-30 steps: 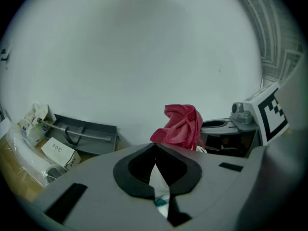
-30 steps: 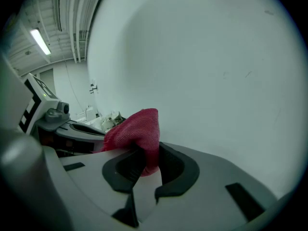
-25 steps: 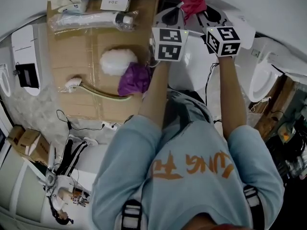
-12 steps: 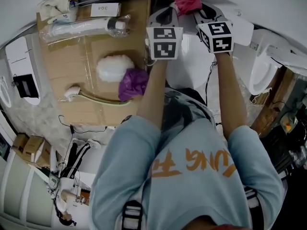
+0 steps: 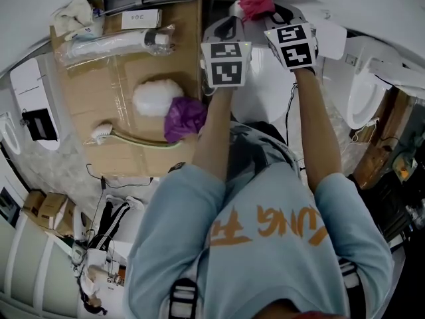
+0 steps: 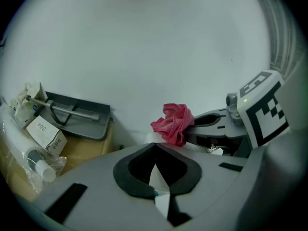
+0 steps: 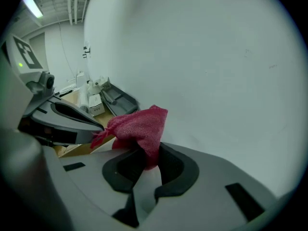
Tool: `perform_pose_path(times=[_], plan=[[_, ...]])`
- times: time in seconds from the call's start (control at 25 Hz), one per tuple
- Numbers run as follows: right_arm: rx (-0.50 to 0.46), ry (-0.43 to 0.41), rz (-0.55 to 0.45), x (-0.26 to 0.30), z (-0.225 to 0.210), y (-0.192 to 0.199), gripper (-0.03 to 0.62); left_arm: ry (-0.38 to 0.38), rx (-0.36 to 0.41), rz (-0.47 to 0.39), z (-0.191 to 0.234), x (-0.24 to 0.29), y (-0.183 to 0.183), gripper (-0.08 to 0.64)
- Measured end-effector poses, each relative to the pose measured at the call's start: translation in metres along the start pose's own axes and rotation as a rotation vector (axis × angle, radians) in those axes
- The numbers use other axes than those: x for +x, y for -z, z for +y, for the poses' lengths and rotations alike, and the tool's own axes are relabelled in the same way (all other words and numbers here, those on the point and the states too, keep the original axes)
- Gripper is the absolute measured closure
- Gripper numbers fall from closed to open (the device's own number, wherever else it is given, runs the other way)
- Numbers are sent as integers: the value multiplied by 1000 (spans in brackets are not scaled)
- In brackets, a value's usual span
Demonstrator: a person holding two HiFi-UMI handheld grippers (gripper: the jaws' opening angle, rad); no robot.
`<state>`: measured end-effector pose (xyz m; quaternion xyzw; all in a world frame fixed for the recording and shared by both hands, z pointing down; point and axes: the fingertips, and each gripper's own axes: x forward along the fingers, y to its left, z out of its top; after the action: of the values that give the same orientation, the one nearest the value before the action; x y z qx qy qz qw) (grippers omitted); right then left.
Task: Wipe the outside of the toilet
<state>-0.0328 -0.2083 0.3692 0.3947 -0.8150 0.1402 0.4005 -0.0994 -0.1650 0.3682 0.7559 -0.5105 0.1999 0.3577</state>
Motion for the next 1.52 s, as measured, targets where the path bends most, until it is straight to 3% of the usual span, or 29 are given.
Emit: perform_pose_path(times=[0.44,1.52], plan=[[47,9,34,-6,-17,13,517,49,-12,11,-30,3,0,535],[228,68,20,-34,-81,56,516,93,95,60,-85,32,-3,534]])
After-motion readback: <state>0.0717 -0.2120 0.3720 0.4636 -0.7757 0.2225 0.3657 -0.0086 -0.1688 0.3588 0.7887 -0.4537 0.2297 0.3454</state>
